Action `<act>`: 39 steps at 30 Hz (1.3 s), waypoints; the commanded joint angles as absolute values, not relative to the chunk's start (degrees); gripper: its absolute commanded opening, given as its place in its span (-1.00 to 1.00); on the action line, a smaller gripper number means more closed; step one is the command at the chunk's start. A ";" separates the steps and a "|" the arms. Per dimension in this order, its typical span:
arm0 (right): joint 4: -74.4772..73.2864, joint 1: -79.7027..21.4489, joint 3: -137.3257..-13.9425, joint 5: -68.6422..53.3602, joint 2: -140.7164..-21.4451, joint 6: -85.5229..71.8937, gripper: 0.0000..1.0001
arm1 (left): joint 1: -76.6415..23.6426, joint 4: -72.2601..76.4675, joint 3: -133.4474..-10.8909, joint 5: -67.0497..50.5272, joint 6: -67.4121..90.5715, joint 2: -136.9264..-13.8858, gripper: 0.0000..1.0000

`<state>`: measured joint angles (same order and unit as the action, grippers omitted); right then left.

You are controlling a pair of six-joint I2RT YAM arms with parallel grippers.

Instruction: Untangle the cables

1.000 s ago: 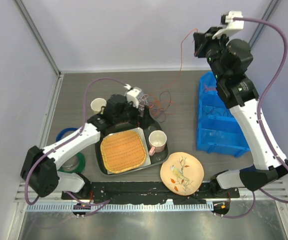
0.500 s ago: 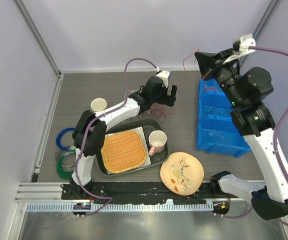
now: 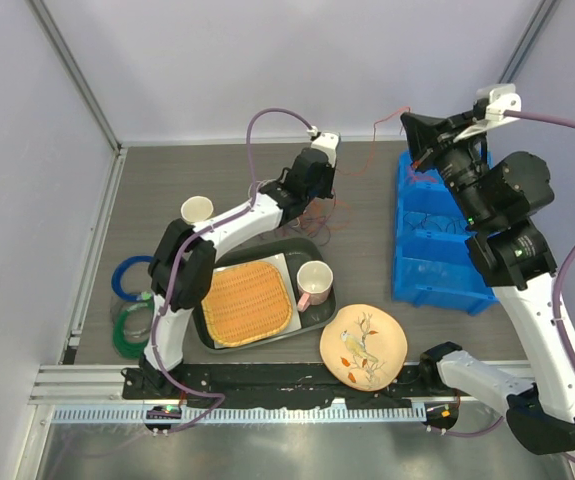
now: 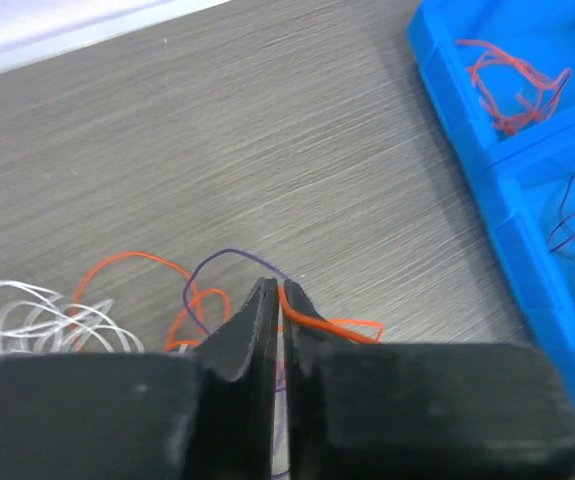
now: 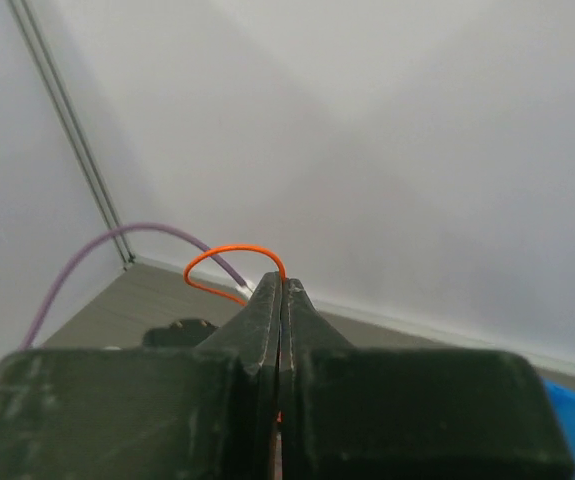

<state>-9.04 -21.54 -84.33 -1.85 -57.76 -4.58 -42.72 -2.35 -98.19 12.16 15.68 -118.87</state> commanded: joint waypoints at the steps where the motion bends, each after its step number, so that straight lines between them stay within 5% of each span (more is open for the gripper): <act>1: -6.42 -21.53 -77.18 2.81 -55.73 -4.22 -0.99 | -42.45 4.82 -95.55 15.81 13.28 -110.93 -1.00; 9: -5.10 -21.53 -71.99 4.65 -60.28 -0.45 -0.92 | -42.54 6.86 -88.42 19.51 10.11 -97.23 -1.00; 11: -4.57 -21.53 -71.02 4.92 -62.48 2.53 -0.73 | -42.54 3.35 -90.42 18.81 9.67 -95.28 -1.00; 15: -4.57 -21.53 -70.32 -7.25 -67.75 12.36 0.17 | -42.54 0.18 -92.55 14.60 9.58 -90.97 -1.00; 18: -3.52 -21.53 -67.68 -13.77 -68.12 15.90 0.46 | -42.54 0.18 -93.34 10.47 10.28 -87.81 -0.99; 29: 7.54 -21.71 -54.78 -41.73 -57.14 20.68 0.65 | -42.54 -3.43 -95.36 -6.55 14.92 -83.85 -1.00; 39: 17.49 -21.71 -57.48 -34.36 -64.93 6.43 0.68 | -44.12 -2.38 -94.49 -20.48 19.95 -80.86 -1.00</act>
<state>13.56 -21.67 -54.26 -36.69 -60.73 11.81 -43.22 -4.32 -94.37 -14.00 18.06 -84.82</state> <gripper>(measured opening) 0.839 0.011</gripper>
